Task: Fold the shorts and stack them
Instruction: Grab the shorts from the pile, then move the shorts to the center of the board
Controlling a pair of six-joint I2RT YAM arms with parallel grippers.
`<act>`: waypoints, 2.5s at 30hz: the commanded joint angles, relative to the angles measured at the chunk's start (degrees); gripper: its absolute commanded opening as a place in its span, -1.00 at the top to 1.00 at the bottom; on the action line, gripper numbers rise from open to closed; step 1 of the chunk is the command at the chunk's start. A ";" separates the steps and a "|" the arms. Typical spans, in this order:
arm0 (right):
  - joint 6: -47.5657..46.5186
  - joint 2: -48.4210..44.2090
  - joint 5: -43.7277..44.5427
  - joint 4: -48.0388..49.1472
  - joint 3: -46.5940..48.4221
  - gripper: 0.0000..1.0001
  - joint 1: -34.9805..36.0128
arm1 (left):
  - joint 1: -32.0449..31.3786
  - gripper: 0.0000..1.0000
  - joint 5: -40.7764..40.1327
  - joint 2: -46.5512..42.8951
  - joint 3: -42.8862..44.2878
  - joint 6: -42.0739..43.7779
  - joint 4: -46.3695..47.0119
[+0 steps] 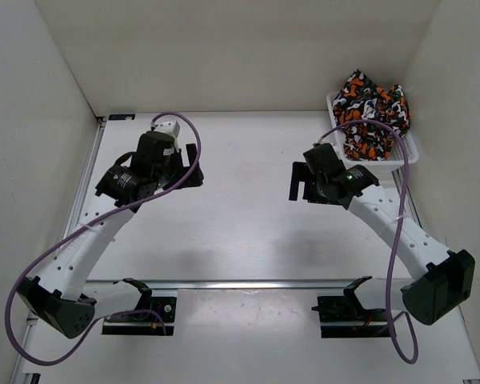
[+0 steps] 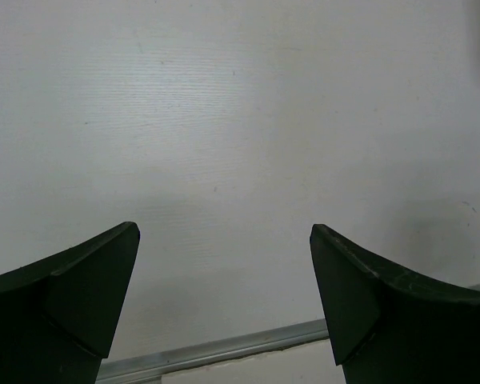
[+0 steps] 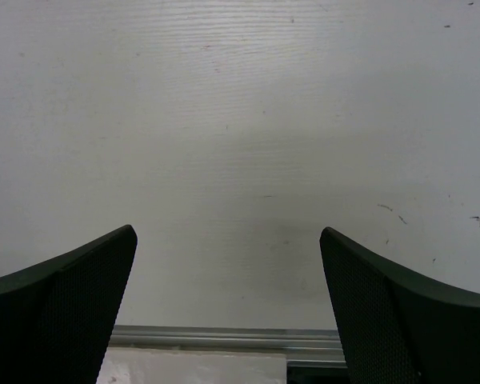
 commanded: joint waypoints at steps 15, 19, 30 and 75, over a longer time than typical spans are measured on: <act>-1.04 2.43 23.34 4.97 13.32 -1.00 -10.76 | -0.08 -0.98 2.10 -2.86 4.22 2.73 -3.80; -3.18 9.89 8.95 8.70 20.43 -0.94 -23.24 | -0.08 -0.98 0.25 -0.76 4.22 1.42 -3.80; -3.17 59.10 -0.58 1.06 66.65 -0.99 -38.29 | -0.08 -0.98 -5.90 9.96 10.90 2.64 -2.67; -10.46 0.28 -33.56 20.74 29.46 0.99 -5.19 | 16.01 -0.98 5.06 -1.80 10.82 0.89 -6.54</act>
